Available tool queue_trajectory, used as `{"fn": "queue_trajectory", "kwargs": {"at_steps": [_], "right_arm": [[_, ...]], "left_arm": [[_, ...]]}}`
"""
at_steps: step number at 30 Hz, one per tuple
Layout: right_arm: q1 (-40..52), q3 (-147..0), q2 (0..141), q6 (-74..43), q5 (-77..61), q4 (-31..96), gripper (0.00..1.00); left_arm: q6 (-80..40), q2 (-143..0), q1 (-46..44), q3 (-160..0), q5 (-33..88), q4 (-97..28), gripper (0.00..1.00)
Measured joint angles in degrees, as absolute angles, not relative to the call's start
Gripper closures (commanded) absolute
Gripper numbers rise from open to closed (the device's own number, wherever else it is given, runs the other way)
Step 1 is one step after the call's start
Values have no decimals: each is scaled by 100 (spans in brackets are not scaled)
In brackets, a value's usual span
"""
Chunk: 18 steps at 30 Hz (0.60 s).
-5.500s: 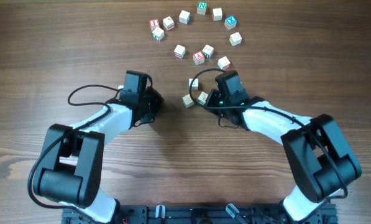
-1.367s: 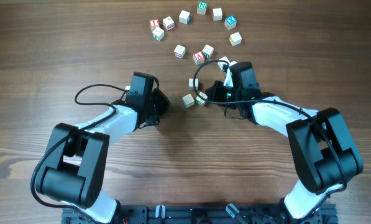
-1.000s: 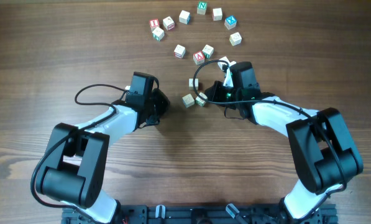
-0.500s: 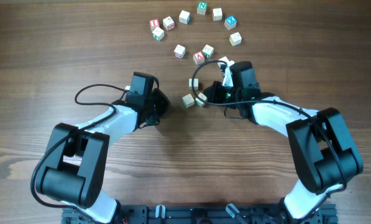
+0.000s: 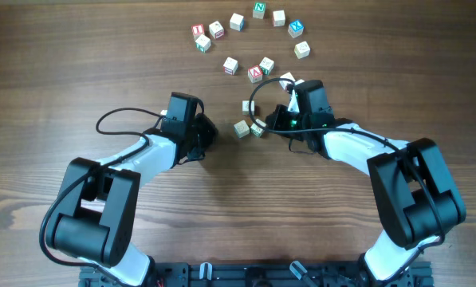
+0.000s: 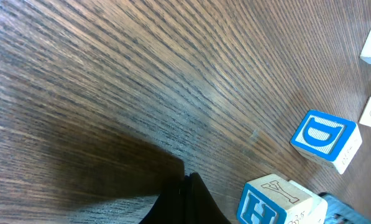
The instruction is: Form a circle
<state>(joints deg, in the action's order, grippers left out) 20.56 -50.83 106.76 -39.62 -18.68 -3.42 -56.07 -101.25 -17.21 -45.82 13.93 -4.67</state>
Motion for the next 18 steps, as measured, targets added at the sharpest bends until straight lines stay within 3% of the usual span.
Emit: {"fn": "queue_trajectory", "kwargs": {"at_steps": [7,13,18], "right_arm": [[2051,-5288,10639,-4001,-1444,-113,95],[2018,-7258,10639,-3218,-1236,1774,95],[2014,-8263,10781,-2777,-1155,2045,96]], "left_arm": [[-5607,-10125,-1721,-4582,1396,-467,96],[-5610,-10125,-1721,-4576,1393,-447,96],[-5833,-10066,-1627,-4604,1441,-766,96]]}}
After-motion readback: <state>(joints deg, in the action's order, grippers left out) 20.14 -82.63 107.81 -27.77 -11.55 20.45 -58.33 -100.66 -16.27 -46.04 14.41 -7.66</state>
